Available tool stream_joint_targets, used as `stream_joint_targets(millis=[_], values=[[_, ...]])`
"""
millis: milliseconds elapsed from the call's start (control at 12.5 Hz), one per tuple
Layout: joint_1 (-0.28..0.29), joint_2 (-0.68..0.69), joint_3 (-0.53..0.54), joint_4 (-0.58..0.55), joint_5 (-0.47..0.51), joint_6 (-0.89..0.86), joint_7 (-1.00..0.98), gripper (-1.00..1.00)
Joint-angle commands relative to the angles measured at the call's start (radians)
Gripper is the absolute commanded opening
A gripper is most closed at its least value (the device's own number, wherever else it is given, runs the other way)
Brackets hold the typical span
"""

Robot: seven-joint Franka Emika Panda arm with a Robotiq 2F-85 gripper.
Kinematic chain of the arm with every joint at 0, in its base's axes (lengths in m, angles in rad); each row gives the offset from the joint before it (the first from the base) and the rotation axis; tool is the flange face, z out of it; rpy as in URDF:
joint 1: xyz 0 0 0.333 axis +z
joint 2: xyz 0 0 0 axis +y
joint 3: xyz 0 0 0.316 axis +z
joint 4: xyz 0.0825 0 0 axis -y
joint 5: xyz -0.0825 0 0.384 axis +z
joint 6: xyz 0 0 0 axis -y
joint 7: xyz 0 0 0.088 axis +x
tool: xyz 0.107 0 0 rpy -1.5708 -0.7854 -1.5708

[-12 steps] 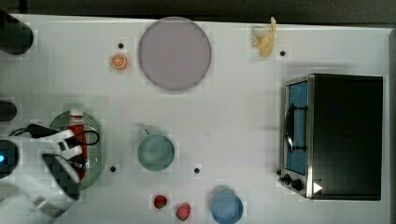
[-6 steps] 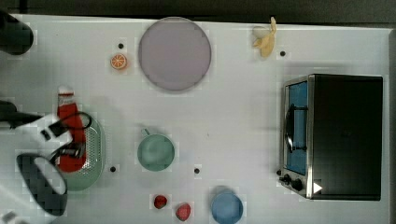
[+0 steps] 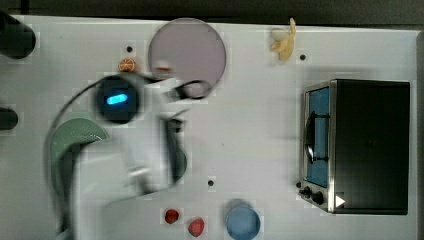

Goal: Pick ketchup from strainer and place it on the table

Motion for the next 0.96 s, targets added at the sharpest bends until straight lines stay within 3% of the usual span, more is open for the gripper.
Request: stream_joint_targets(millis=[80, 400, 960], values=[[-0.079, -0.006, -0.13, -0.052, -0.006, 0.001, -0.204, 0.25], [-0.081, 0.011, -0.242, -0.146, -0.006, 0.087, -0.273, 0.25], [-0.076, 0.233, -0.24, -0.206, -0.006, 0.338, -0.273, 0.25]])
